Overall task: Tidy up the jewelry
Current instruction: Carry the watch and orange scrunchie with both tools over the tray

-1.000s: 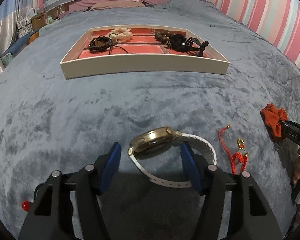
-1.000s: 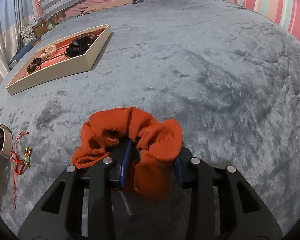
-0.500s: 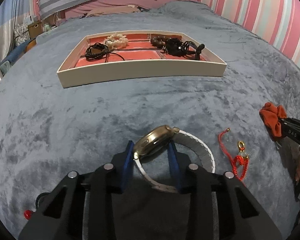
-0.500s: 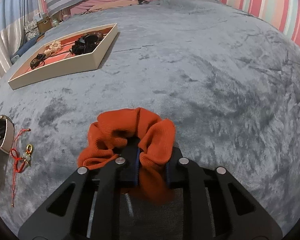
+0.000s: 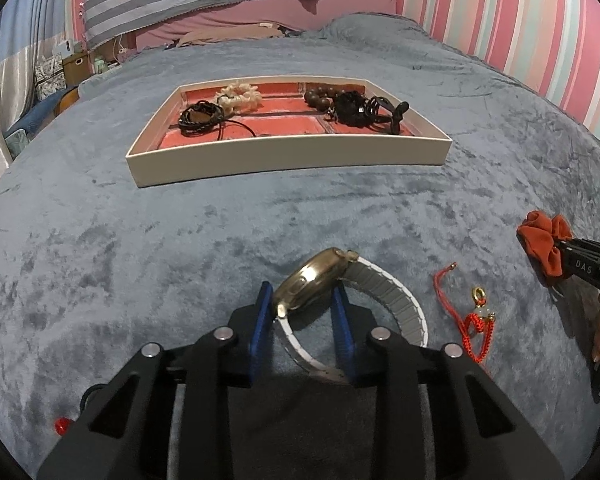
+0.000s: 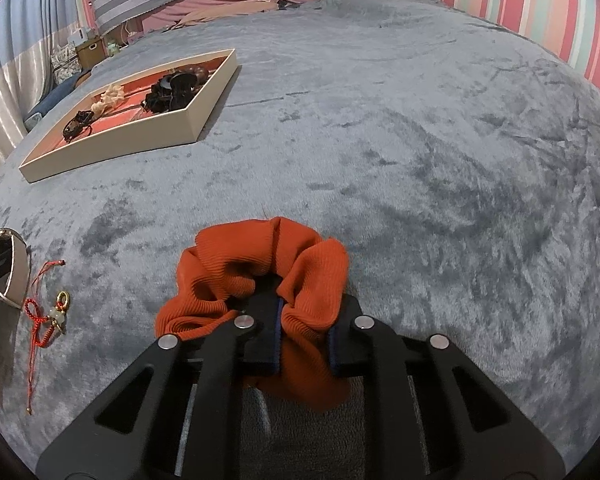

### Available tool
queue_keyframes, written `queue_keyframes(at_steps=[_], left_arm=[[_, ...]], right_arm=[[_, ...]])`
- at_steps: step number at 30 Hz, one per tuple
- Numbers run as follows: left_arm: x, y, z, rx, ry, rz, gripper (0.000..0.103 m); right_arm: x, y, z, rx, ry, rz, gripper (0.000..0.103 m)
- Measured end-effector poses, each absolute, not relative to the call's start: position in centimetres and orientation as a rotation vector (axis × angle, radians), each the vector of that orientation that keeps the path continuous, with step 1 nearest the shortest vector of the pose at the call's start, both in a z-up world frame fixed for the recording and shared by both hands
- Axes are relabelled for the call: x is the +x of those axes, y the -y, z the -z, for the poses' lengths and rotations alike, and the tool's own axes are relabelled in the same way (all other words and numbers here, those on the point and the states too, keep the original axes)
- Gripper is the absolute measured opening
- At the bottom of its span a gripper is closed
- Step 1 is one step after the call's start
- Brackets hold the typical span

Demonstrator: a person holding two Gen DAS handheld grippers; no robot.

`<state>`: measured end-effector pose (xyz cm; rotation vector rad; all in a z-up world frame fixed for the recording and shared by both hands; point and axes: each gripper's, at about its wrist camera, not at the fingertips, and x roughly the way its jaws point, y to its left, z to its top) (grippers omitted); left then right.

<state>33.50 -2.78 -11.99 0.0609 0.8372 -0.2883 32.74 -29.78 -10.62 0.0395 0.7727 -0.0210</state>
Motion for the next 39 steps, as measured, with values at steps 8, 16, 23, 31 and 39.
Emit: queue_keyframes(at_steps=[8,16,23,31,39], left_arm=[[33.4,2.4,11.6,0.044,-0.824,0.287,0.019],[32.9,2.0,11.1,0.035,-0.804,0.275,0.016],[32.7,1.4,10.1,0.029,-0.770,0.253,0.015],[33.4,0.7,8.0,0.002,-0.732,0.246,0.015],[35.9,0.7,5.1,-0.007,-0.664,0.240,0.015]], right_arm=[[32.4,29.6,10.2,0.039,-0.749,0.023,0.012],[31.7,29.2,9.9,0.033,-0.727,0.027,0.011],[31.5,29.2,9.4,0.038,-0.701,0.033,0.011],[31.3,28.5,6.6,0.017,-0.631,0.033,0.011],[33.5,26.1,3.0,0.030,-0.555,-0.011,0.011]])
